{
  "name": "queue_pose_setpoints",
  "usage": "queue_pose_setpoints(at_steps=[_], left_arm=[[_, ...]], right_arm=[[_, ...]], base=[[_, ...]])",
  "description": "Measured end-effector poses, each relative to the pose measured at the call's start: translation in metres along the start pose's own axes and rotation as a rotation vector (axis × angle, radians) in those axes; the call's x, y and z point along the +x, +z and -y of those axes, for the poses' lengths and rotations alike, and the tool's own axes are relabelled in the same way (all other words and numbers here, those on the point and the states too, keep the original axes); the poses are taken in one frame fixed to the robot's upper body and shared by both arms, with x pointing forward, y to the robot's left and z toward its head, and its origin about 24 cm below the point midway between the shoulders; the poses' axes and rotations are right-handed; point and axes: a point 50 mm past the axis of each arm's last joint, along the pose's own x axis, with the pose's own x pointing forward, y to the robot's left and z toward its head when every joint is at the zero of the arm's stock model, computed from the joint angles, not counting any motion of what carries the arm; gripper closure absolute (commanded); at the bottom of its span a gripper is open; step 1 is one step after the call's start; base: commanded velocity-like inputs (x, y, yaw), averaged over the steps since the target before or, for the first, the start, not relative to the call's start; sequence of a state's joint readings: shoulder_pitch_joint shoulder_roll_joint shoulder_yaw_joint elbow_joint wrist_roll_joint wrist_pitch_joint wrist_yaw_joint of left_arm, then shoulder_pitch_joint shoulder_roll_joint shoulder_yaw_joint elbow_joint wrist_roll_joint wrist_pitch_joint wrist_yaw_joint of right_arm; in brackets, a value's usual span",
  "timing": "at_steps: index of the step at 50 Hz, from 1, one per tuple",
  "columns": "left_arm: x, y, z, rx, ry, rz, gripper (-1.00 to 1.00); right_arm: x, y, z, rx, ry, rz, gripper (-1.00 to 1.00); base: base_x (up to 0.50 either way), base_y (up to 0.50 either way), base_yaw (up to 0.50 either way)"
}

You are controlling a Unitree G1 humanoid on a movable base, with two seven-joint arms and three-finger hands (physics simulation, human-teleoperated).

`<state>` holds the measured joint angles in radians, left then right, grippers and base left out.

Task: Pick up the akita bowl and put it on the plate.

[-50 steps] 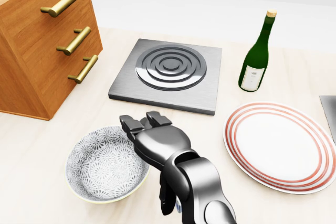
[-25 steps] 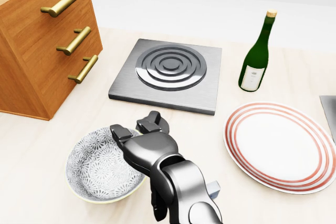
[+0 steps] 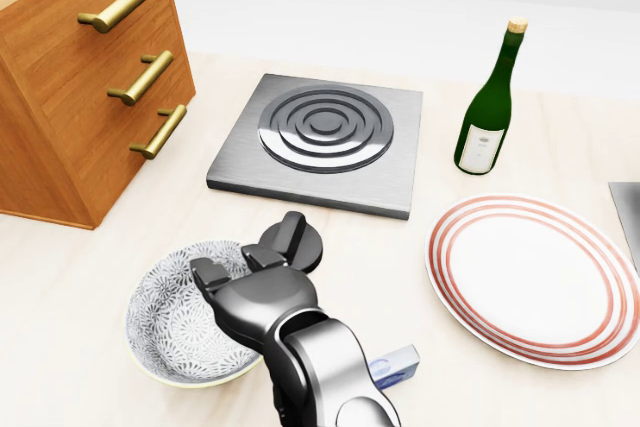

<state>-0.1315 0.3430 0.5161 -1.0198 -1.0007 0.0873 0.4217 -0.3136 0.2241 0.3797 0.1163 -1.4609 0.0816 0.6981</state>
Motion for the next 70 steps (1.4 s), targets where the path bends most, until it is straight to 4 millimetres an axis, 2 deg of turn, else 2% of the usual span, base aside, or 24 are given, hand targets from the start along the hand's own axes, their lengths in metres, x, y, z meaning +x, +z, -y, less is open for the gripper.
queue_pose_setpoints(at_steps=[20, 39, 40, 41, 42, 43, 44, 46, 47, 48, 49, 70], left_arm=[[0.000, 0.000, 0.000, -0.001, 0.001, -0.002, -1.00], [0.002, 0.001, -0.001, -0.001, 0.005, -0.002, -1.00], [0.002, 0.001, -0.002, -0.001, 0.005, -0.002, -1.00], [0.002, 0.001, -0.002, -0.001, 0.006, -0.002, -1.00], [0.002, 0.001, -0.002, -0.001, 0.006, -0.002, -1.00], [0.002, 0.001, -0.002, -0.002, 0.007, -0.003, -1.00], [0.002, 0.000, -0.002, -0.002, 0.007, -0.003, -1.00], [0.003, 0.000, -0.002, -0.002, 0.008, -0.004, -1.00], [0.003, 0.000, -0.002, -0.002, 0.008, -0.004, -1.00], [0.003, 0.000, -0.002, -0.002, 0.008, -0.004, -1.00], [0.003, 0.000, -0.002, -0.002, 0.009, -0.004, -1.00], [0.001, 0.002, -0.001, -0.032, -0.004, -0.023, -1.00]], right_arm=[[0.008, 0.016, -0.007, -0.102, 0.047, 0.086, -1.00], [0.039, 0.002, -0.013, -0.110, 0.212, 0.069, -1.00], [0.041, 0.002, -0.013, -0.107, 0.226, 0.069, -0.87], [0.043, 0.001, -0.013, -0.103, 0.238, 0.068, -0.03], [0.045, 0.001, -0.013, -0.101, 0.249, 0.067, 0.19], [0.046, 0.000, -0.013, -0.098, 0.259, 0.066, -0.15], [0.047, 0.001, -0.013, -0.097, 0.264, 0.066, -0.19], [0.049, 0.001, -0.010, -0.100, 0.266, 0.067, 0.20], [0.050, 0.002, -0.009, -0.098, 0.266, 0.069, 0.32], [0.050, 0.002, -0.008, -0.097, 0.267, 0.070, 0.79], [0.050, 0.003, -0.007, -0.094, 0.265, 0.072, 1.00], [0.041, 0.017, 0.005, -0.058, 0.173, 0.098, 1.00]], base=[[0.00, 0.00, 0.00], [0.00, 0.00, 0.00], [0.00, 0.00, 0.00], [0.00, 0.00, 0.00], [0.00, 0.00, 0.00], [0.00, 0.00, 0.00], [0.00, 0.00, 0.00], [0.00, 0.00, 0.00], [0.00, 0.00, 0.00], [0.00, 0.00, 0.00], [0.00, 0.00, 0.00], [0.00, 0.00, 0.00]])
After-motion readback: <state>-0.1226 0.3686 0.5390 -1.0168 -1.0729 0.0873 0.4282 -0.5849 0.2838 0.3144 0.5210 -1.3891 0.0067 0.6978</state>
